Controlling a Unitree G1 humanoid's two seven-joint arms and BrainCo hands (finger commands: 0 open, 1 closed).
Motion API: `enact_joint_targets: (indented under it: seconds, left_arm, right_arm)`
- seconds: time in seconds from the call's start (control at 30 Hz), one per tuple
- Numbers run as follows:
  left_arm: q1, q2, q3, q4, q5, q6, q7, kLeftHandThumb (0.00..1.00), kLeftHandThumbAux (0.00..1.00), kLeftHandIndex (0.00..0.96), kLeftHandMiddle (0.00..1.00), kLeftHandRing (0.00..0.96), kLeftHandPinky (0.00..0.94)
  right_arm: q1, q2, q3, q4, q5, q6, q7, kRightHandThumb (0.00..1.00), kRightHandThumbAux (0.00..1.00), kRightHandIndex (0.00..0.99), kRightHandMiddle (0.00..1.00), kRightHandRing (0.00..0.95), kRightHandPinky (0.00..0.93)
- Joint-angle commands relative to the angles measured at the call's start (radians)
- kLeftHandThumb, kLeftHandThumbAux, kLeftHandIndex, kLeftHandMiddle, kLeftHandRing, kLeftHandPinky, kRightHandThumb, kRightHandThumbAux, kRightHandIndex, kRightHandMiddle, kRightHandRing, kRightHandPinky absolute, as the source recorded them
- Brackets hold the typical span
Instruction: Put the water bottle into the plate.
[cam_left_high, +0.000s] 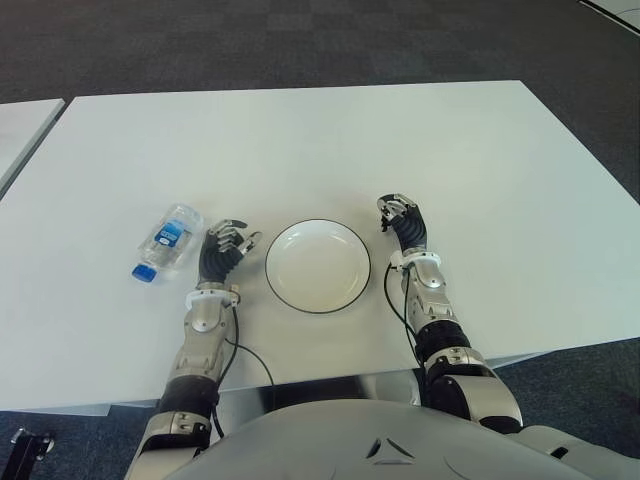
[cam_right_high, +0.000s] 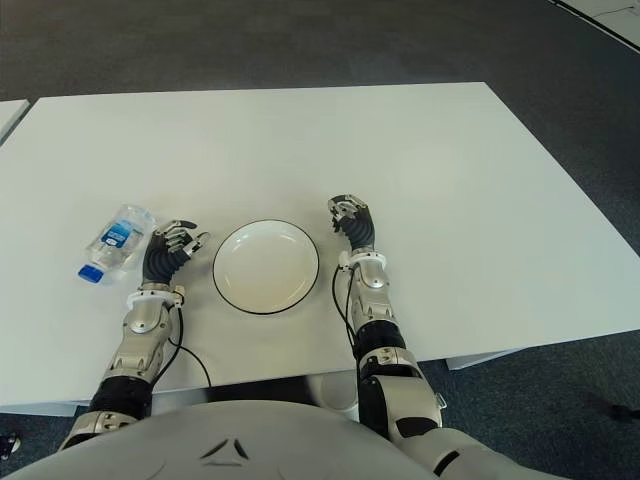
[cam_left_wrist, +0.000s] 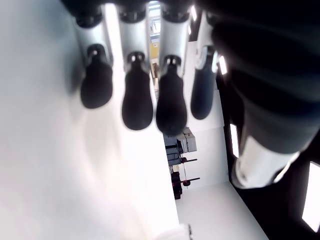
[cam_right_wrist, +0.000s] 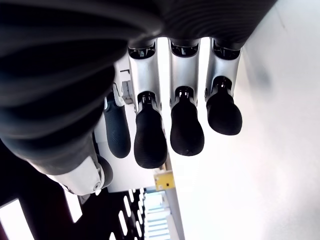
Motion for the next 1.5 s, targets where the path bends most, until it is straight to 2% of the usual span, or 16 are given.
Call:
enact_joint_targets:
  seconds: [0.03,0.17,0.23,0.3,0.43,0.53,0.73,0.8,0.87,1.0,1.03,1.07,1.13,1.23,1.37,1.5]
  left_arm:
    - [0.043,-0.012,-0.004,0.003,0.013,0.034,0.013,0.702,0.72,0.436,0.714,0.707,0.702]
    - [0.05,-0.015,-0.006,-0.006,0.045,0.001,0.054,0.702,0.719,0.436,0.726,0.719,0.721]
    - [0.096,-0.005,-0.017,-0.093,0.12,-0.019,0.109,0.703,0.719,0.436,0.734,0.724,0.728]
    - [0.151,0.002,-0.021,-0.21,0.203,-0.009,0.156,0.704,0.719,0.436,0.739,0.726,0.728]
    - [0.16,0.01,-0.03,-0.247,0.336,0.017,0.251,0.706,0.719,0.435,0.746,0.731,0.727]
    - [0.162,0.028,-0.057,-0.296,0.562,0.111,0.403,0.706,0.719,0.435,0.754,0.741,0.731]
    - [0.158,0.039,-0.091,-0.333,0.775,0.261,0.55,0.708,0.718,0.434,0.72,0.713,0.659]
    - [0.16,0.038,-0.096,-0.342,0.819,0.303,0.586,0.708,0.718,0.433,0.688,0.675,0.618]
    - [0.163,0.035,-0.1,-0.354,0.855,0.344,0.619,0.706,0.718,0.428,0.53,0.511,0.479]
    - [0.166,0.04,-0.103,-0.362,0.879,0.367,0.689,0.699,0.721,0.412,0.33,0.315,0.327]
    - [0.165,0.043,-0.102,-0.36,0.881,0.365,0.712,0.643,0.727,0.296,0.263,0.251,0.268]
    - [0.159,0.05,-0.098,-0.351,0.886,0.361,0.749,0.621,0.73,0.254,0.239,0.229,0.247]
    - [0.147,0.063,-0.094,-0.332,0.902,0.363,0.813,0.576,0.707,0.124,0.132,0.117,0.115]
    - [0.128,0.078,-0.088,-0.298,0.917,0.38,0.882,0.564,0.647,0.042,0.046,0.04,0.037]
    - [0.109,0.061,-0.08,-0.279,0.921,0.442,0.943,0.581,0.518,0.008,0.009,0.008,0.007]
    - [0.096,0.048,-0.075,-0.276,0.917,0.506,0.976,0.59,0.44,0.002,0.002,0.002,0.001]
  right_arm:
    - [0.064,0.01,-0.001,0.069,0.005,0.09,-0.013,0.705,0.727,0.439,0.751,0.733,0.741]
    - [0.064,0.01,-0.001,0.067,0.006,0.092,-0.011,0.705,0.727,0.439,0.751,0.733,0.741]
    - [0.063,0.011,-0.003,0.066,0.007,0.097,-0.012,0.705,0.727,0.439,0.752,0.734,0.743]
    - [0.061,0.011,-0.003,0.067,0.007,0.102,-0.016,0.705,0.727,0.439,0.753,0.735,0.745]
    - [0.06,0.01,-0.003,0.068,0.006,0.104,-0.016,0.705,0.727,0.439,0.755,0.737,0.745]
    - [0.061,0.01,-0.002,0.07,0.008,0.097,-0.009,0.705,0.728,0.439,0.755,0.737,0.744]
    - [0.06,0.011,-0.004,0.071,0.009,0.096,-0.007,0.704,0.728,0.438,0.755,0.736,0.743]
    - [0.06,0.01,-0.003,0.071,0.008,0.096,-0.006,0.704,0.728,0.438,0.754,0.736,0.743]
    - [0.061,0.01,-0.001,0.07,0.007,0.095,-0.004,0.704,0.728,0.438,0.754,0.735,0.743]
    - [0.061,0.011,-0.002,0.071,0.009,0.093,-0.003,0.704,0.728,0.439,0.753,0.735,0.742]
    - [0.061,0.011,-0.003,0.071,0.009,0.092,-0.004,0.704,0.728,0.439,0.754,0.735,0.742]
    - [0.06,0.012,-0.003,0.071,0.009,0.093,-0.005,0.704,0.728,0.439,0.754,0.735,0.743]
    - [0.06,0.012,-0.004,0.072,0.008,0.094,-0.008,0.705,0.728,0.439,0.754,0.735,0.743]
    - [0.058,0.013,-0.003,0.073,0.005,0.096,-0.014,0.705,0.728,0.439,0.753,0.734,0.742]
    - [0.057,0.012,-0.001,0.075,0.002,0.098,-0.019,0.704,0.728,0.439,0.752,0.733,0.74]
    - [0.055,0.012,0.002,0.077,-0.002,0.095,-0.021,0.704,0.728,0.439,0.751,0.732,0.74]
